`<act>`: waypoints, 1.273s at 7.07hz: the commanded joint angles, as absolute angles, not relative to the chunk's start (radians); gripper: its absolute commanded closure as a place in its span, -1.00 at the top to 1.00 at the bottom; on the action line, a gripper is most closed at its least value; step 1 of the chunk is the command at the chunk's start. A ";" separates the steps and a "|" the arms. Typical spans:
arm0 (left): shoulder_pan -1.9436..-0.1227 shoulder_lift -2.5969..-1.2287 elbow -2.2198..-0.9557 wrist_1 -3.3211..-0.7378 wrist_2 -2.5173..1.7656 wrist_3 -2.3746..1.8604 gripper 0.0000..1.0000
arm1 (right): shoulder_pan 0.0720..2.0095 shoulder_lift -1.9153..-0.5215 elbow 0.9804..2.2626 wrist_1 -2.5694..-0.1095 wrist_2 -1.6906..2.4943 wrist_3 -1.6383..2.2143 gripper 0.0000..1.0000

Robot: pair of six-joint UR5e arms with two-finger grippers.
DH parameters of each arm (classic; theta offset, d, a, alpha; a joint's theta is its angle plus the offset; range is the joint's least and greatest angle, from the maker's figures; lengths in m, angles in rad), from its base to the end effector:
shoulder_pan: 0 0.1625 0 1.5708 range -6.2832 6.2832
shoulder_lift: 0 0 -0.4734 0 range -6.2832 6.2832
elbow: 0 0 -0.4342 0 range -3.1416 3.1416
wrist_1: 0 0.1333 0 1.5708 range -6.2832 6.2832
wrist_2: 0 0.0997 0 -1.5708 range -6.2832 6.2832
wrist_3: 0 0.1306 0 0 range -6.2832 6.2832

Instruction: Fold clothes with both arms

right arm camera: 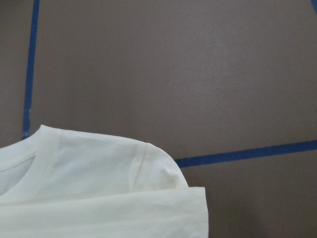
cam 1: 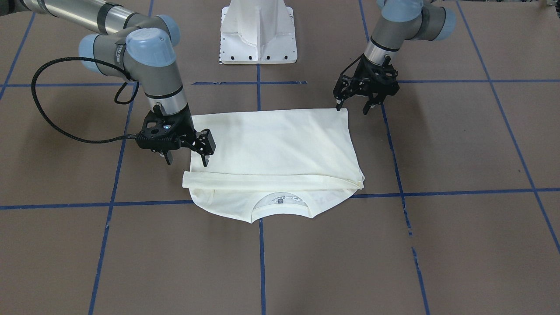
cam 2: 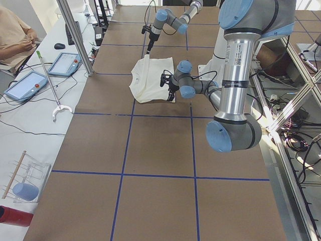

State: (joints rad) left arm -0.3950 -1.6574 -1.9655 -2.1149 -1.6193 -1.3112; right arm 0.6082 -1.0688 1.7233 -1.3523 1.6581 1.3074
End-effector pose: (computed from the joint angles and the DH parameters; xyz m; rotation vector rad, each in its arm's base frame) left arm 0.4948 -0.3439 0.4156 0.2879 0.9854 -0.0984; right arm -0.5344 -0.5206 0.3204 0.2953 -0.8283 0.2843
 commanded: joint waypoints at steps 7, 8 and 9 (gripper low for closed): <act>-0.331 -1.675 -1.907 -2.138 -1.605 -1.336 -0.07 | 0.607 -1.072 1.721 -1.351 1.657 1.307 1.00; -0.330 -1.675 -1.905 -2.138 -1.605 -1.336 -0.40 | 0.607 -1.072 1.721 -1.351 1.657 1.307 1.00; -0.328 -1.675 -1.907 -2.138 -1.605 -1.335 -0.94 | 0.607 -1.072 1.720 -1.351 1.657 1.307 1.00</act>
State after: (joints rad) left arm -0.3306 -1.6745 -1.9070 -2.1384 -1.6045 -1.3358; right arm 0.6075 -1.0722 1.7206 -1.3514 1.6567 1.3069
